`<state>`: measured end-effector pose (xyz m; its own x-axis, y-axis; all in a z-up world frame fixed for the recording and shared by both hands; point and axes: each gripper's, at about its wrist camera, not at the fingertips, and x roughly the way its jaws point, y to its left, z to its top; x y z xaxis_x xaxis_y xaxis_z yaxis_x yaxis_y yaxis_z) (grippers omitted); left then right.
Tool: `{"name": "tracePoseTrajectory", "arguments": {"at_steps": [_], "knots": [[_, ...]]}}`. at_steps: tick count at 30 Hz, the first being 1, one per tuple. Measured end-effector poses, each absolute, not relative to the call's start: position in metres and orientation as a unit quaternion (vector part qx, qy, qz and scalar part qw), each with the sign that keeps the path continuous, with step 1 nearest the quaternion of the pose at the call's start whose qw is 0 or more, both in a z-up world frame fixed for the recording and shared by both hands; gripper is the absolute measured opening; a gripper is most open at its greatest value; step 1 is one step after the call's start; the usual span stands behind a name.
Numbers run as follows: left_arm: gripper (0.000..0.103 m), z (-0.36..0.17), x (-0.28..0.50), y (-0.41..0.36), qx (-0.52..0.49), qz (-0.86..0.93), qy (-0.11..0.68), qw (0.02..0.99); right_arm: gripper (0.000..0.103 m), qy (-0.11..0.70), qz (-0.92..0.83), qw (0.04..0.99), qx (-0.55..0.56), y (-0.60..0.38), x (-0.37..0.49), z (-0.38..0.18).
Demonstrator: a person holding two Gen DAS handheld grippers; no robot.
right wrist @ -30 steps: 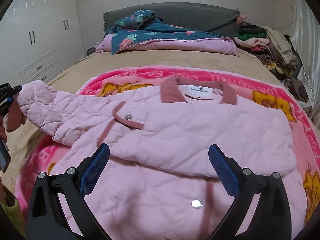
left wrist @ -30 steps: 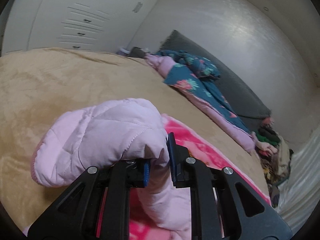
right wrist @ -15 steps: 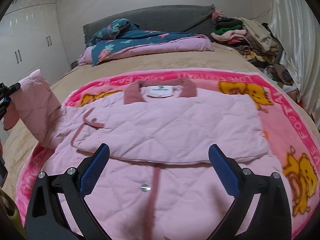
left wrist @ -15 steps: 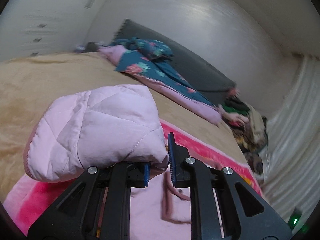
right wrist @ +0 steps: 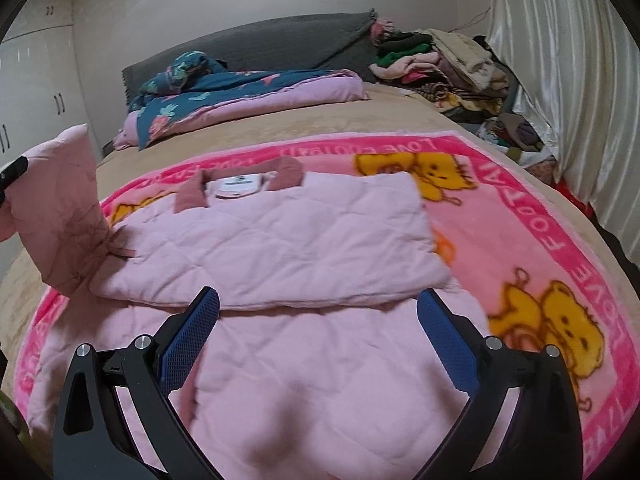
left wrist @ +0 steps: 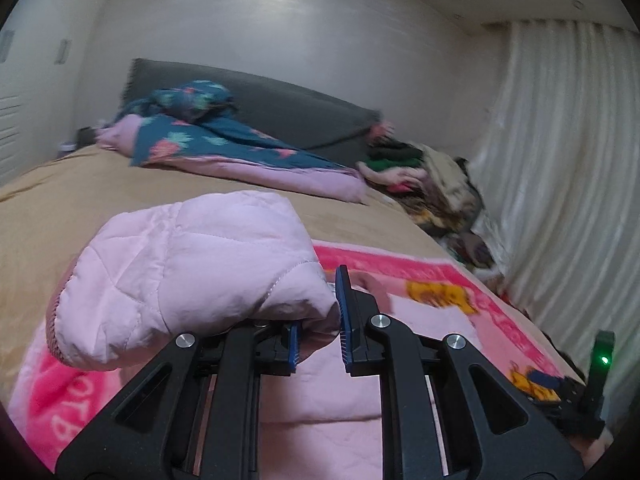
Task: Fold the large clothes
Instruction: 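Grasp the sleeve cuff with the left gripper and fold it over the jacket, then release the sleeve onto the jacket front with the left gripper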
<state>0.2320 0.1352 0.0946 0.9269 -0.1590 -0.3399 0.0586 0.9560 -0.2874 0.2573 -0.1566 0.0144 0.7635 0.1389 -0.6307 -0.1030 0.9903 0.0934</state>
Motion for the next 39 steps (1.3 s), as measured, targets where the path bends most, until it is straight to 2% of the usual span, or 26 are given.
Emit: {"name": "tracePoseTrajectory", "arguments": {"at_steps": [9, 17, 20, 22, 27, 33, 36, 37, 38, 39], "knots": [[0.008, 0.049, 0.264, 0.070, -0.091, -0.127, 0.247, 0.956, 0.099, 0.339, 0.034, 0.940, 0.036, -0.188, 0.255, 0.010], [0.012, -0.008, 0.280, 0.053, -0.088, -0.160, 0.325, 0.928, 0.099, 0.360, -0.005, 0.932, 0.034, -0.206, 0.263, -0.009], [0.034, -0.016, 0.272, 0.056, -0.108, -0.178, 0.340, 0.917, 0.099, 0.370, -0.008, 0.928, 0.033, -0.205, 0.267, -0.016], [0.059, -0.019, 0.266, 0.060, -0.130, -0.190, 0.346, 0.910, 0.099, 0.372, -0.006, 0.928, 0.032, -0.202, 0.268, -0.017], [0.077, -0.022, 0.252, 0.092, -0.230, -0.181, 0.346, 0.892, 0.099, 0.361, 0.006, 0.932, 0.032, -0.193, 0.269, -0.010], [0.088, -0.006, 0.228, 0.122, -0.281, -0.094, 0.308, 0.904, 0.099, 0.355, 0.024, 0.934, 0.029, -0.182, 0.268, -0.003], [0.088, -0.003, 0.223, 0.138, -0.290, -0.030, 0.298, 0.909, 0.099, 0.354, 0.027, 0.934, 0.029, -0.179, 0.268, -0.002], [0.081, -0.004, 0.223, 0.143, -0.290, -0.017, 0.295, 0.910, 0.099, 0.353, 0.027, 0.935, 0.029, -0.179, 0.268, -0.002], [0.070, -0.006, 0.225, 0.147, -0.288, -0.006, 0.295, 0.911, 0.099, 0.353, 0.027, 0.935, 0.028, -0.179, 0.268, -0.001], [0.035, -0.006, 0.227, 0.150, -0.286, 0.002, 0.294, 0.912, 0.099, 0.352, 0.026, 0.935, 0.027, -0.178, 0.269, 0.000]]}}
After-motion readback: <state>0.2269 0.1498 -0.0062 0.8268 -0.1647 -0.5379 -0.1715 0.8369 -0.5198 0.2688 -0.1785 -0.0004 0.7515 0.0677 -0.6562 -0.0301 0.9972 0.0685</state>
